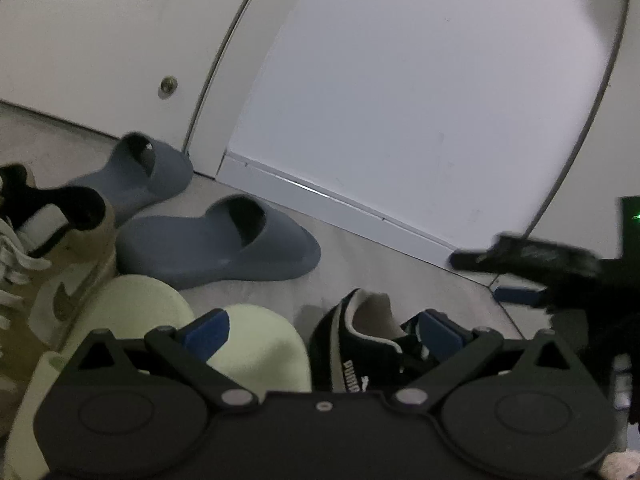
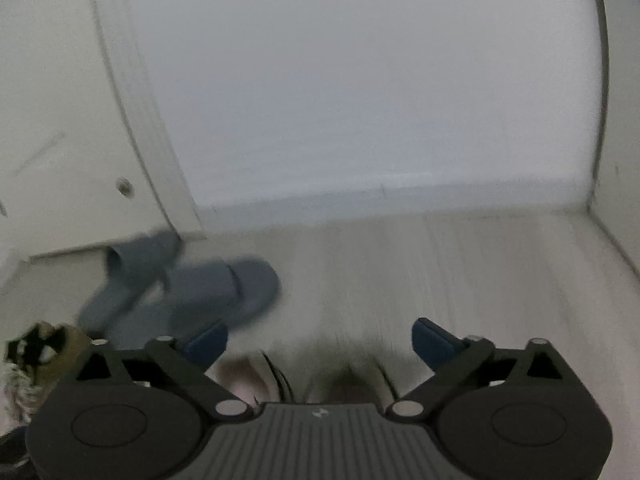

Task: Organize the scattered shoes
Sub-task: 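Move the left tool to a dark grey slide and grasp it, then lift and carry the grey slide with the left tool while the right tool reaches toward another grey slide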

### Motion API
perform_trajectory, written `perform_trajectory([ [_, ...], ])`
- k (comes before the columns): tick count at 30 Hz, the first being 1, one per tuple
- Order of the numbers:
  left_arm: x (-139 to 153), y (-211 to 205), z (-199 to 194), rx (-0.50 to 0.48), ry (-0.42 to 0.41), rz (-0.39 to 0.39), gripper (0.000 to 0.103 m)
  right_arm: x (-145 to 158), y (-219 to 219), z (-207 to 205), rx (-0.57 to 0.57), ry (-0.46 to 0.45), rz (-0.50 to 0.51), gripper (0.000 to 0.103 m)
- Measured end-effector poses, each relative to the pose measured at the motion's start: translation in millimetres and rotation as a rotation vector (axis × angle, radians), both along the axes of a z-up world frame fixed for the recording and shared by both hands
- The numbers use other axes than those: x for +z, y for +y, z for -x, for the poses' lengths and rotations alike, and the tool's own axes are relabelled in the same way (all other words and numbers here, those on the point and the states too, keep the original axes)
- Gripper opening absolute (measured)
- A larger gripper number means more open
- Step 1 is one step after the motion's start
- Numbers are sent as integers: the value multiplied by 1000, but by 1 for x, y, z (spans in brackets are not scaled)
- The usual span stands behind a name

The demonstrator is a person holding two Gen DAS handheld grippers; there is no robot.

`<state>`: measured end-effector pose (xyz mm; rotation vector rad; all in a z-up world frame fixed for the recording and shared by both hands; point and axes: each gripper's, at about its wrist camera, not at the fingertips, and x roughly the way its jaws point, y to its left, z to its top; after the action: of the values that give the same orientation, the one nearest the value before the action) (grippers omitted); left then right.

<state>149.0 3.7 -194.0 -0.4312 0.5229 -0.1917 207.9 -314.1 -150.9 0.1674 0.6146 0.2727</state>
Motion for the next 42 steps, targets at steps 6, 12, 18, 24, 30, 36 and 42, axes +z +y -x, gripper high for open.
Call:
perform_trajectory([
  [6, -2, 11, -83, -36, 76, 139, 101, -20, -46, 9, 25, 7, -236, 102],
  [12, -21, 30, -170, 1, 198, 257, 94, -71, -95, 2, -70, 114, -306, 102],
  [18, -51, 41, -218, 76, 319, 402, 70, -71, -128, -5, -105, 80, -349, 102],
  [24, -43, 21, -232, 134, 275, 385, 23, -67, -155, 5, -162, 57, -407, 102],
  [30, 14, -21, -222, 0, 134, 447, 22, -55, -179, 19, -227, -20, -512, 102],
  [36, 63, -114, -176, -169, 54, 433, 20, -38, -217, 53, -384, -158, -557, 102],
  [42, 50, -226, -152, -321, 135, 426, 22, -35, -250, 85, -555, -235, -537, 102],
])
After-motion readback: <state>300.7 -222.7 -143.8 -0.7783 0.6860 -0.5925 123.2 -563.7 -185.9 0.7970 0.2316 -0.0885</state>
